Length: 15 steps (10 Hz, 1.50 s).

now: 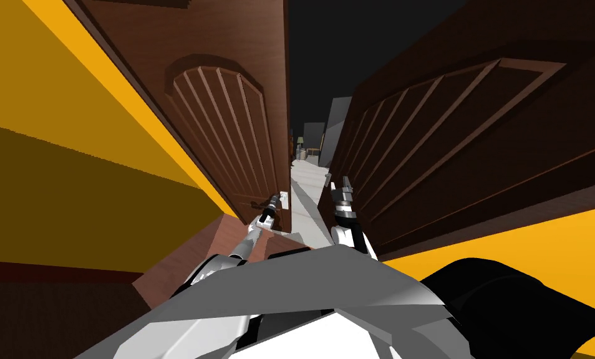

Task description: Push the door open

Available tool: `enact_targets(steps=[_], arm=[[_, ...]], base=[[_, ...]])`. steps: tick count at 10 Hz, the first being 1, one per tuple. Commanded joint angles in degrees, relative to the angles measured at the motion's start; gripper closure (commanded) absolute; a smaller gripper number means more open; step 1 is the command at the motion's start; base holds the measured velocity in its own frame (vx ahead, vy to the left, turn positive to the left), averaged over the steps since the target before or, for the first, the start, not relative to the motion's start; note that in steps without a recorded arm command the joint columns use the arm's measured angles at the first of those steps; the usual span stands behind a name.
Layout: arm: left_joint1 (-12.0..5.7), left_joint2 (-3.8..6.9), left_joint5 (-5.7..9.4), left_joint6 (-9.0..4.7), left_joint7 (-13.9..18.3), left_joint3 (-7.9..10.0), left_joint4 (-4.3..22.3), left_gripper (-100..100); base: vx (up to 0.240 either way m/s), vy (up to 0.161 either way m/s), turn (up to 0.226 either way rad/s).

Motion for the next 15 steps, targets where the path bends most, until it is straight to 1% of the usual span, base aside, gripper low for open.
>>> enact_targets(steps=[1, 4, 6, 8, 9, 10, 12, 13, 15], arm=[[0.07, 0.39, 0.09, 0.15, 0.3, -0.3, -0.1, -100], [0.17, 0.33, 0.2, 0.34, 0.7, -0.68, -0.2, -100], [0.27, -0.36, 0.32, 0.55, 1.2, -1.1, -0.3, -100], [0.37, -1.7, 0.44, 0.75, 1.6, -1.51, -0.4, -100], [1.16, -1.07, 0.33, 1.23, 1.6, -1.65, -1.8, -100], [1.29, -0.3, 0.36, 1.02, 1.5, -1.47, -1.8, -100], [1.36, 0.02, 0.37, 0.75, 1.4, -1.3, -1.7, -100], [1.41, 0.1, 0.38, 0.56, 1.3, -1.17, -1.6, -100], [1.52, -0.13, 0.41, 0.18, 1.1, -0.91, -1.5, -100]], base=[[-0.071, -0.01, 0.007], [-0.216, 0.035, 0.002], [-0.246, 0.05, 0.001], [-0.206, 0.042, 0.004], [-0.088, 0.018, -0.005], [0.106, -0.058, -0.033], [0.175, -0.064, -0.014], [0.196, -0.073, -0.025], [0.222, -0.087, -0.021]])
